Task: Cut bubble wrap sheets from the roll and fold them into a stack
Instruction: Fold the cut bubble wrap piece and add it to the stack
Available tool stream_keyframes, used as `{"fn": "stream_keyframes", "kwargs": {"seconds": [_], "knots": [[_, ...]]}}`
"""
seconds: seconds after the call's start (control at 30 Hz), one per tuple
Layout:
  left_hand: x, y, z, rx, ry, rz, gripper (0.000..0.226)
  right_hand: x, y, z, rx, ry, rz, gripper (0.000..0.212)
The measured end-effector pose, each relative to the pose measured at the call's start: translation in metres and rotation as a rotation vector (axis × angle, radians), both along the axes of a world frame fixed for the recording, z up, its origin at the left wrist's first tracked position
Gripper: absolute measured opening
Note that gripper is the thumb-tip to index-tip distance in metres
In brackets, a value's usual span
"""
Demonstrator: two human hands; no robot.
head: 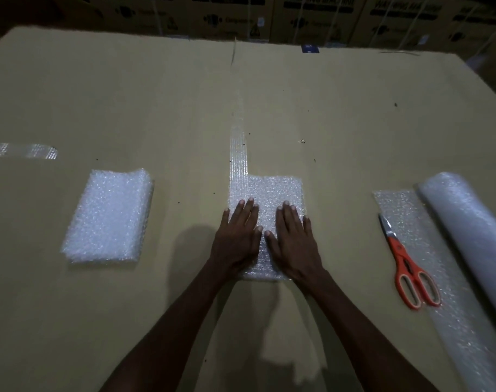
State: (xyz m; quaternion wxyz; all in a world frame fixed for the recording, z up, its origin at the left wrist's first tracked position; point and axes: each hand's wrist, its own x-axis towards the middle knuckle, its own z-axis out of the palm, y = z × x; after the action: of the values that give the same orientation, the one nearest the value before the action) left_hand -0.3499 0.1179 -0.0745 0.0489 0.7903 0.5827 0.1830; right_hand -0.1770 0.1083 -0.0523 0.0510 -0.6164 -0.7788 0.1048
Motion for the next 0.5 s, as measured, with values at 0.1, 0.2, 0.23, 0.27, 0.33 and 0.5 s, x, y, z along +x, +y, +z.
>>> {"fn": "stream_keyframes", "kwargs": {"seconds": [0.1, 0.2, 0.23, 0.27, 0.33, 0.5], "knots": [[0.001, -0.001, 0.004, -0.02, -0.017, 0.013, 0.058, 0.0, 0.0, 0.0, 0.009, 0.004, -0.002, 0.077], [0.001, -0.002, 0.006, -0.016, -0.002, 0.023, 0.057, -0.001, -0.001, 0.0, 0.002, -0.004, 0.003, 0.077], [0.001, -0.003, 0.007, -0.015, 0.0, 0.027, 0.056, 0.0, -0.001, 0.0, -0.004, -0.005, 0.005, 0.078], [0.0, -0.003, 0.008, -0.014, -0.003, 0.028, 0.055, 0.001, -0.001, 0.0, -0.015, -0.002, 0.008, 0.079], [-0.001, -0.003, 0.009, -0.013, -0.023, 0.015, 0.054, 0.002, 0.0, 0.001, -0.055, 0.012, 0.021, 0.081], [-0.014, -0.003, 0.021, -0.029, -0.15, -0.011, 0.054, 0.01, 0.003, 0.02, -0.153, 0.175, 0.029, 0.076]]}}
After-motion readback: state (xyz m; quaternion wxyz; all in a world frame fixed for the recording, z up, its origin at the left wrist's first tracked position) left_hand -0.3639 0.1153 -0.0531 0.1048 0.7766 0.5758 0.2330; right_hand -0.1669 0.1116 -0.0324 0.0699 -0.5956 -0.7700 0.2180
